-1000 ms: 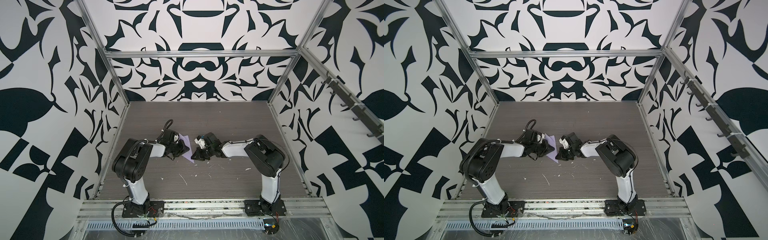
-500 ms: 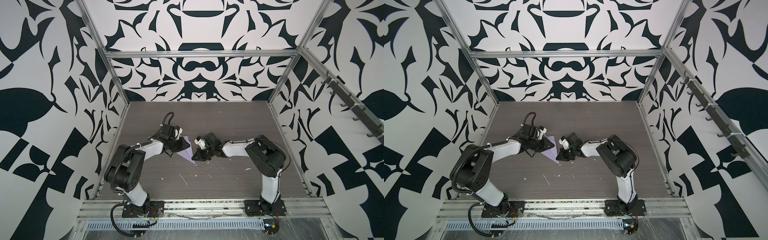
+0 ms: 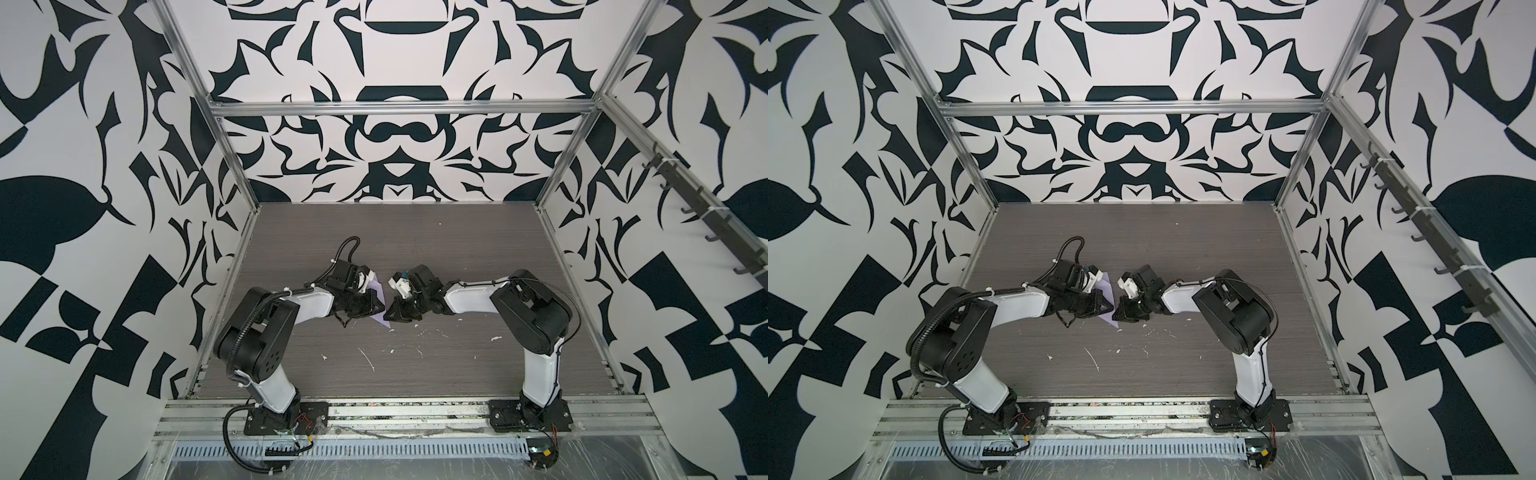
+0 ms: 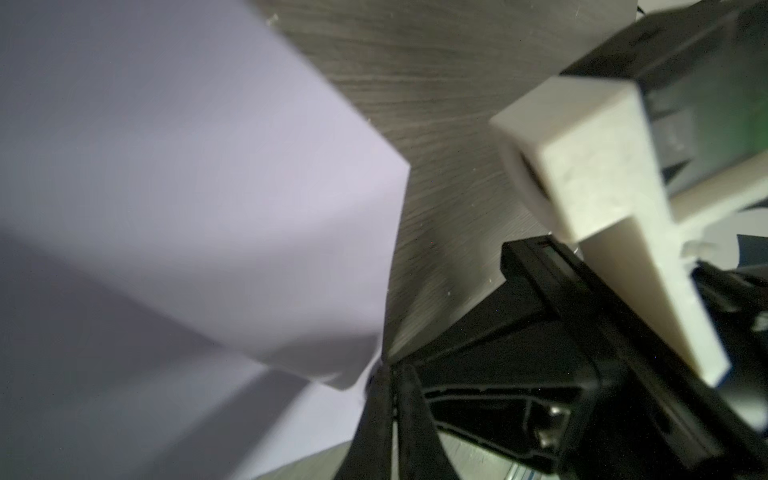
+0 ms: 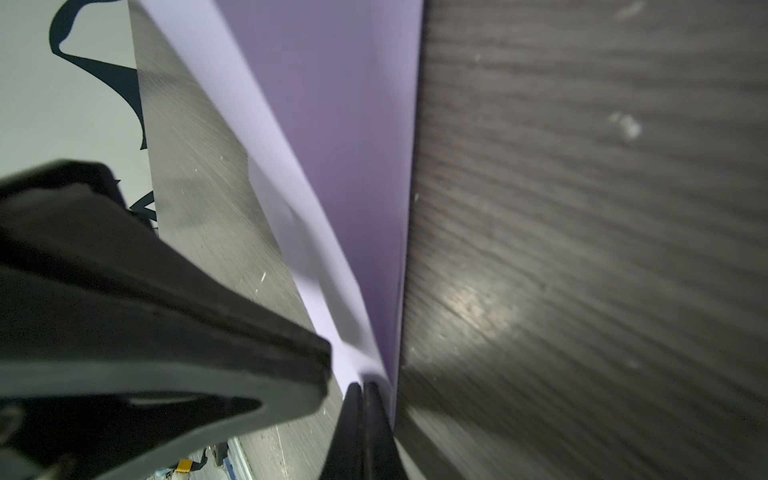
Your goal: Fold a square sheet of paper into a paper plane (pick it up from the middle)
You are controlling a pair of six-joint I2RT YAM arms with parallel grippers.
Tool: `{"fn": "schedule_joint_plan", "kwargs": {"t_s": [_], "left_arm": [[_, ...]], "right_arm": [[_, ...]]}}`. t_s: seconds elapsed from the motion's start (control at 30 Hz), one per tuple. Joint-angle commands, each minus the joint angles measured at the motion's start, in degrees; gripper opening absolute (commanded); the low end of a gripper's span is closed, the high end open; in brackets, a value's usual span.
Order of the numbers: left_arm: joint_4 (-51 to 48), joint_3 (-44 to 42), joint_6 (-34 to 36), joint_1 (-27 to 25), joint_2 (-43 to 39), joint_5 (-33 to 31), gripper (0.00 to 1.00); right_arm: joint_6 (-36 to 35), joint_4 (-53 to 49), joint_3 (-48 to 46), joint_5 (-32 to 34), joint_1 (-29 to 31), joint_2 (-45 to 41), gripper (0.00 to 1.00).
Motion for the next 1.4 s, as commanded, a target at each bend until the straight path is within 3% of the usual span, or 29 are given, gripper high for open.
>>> {"fn": "schedule_joint_plan", "kwargs": {"t_s": [0.0, 0.5, 1.17, 1.37], "left_arm": [[0.1, -0.9, 2.1, 0.1, 1.4, -1.8, 0.08], [-5.1, 1.8, 7.1, 3.1, 4.3, -8.5, 0.09], [-3.4, 6.2, 1.7, 11.1, 9.5, -9.1, 0.12], [-0.9, 7.3, -0.1, 15.3, 11.6, -6.2, 0.13]], "right_arm": [[-0.7, -7.9, -1.0, 2.5, -0.1, 1.1, 0.01], [-1.6, -9.8, -1.5, 3.4, -0.1, 1.1, 0.0], [-1.2, -9.2, -2.7, 3.5, -0.1, 0.8, 0.0], [-1.3, -9.0, -2.5, 3.3, -0.1, 1.0, 0.0]]}}
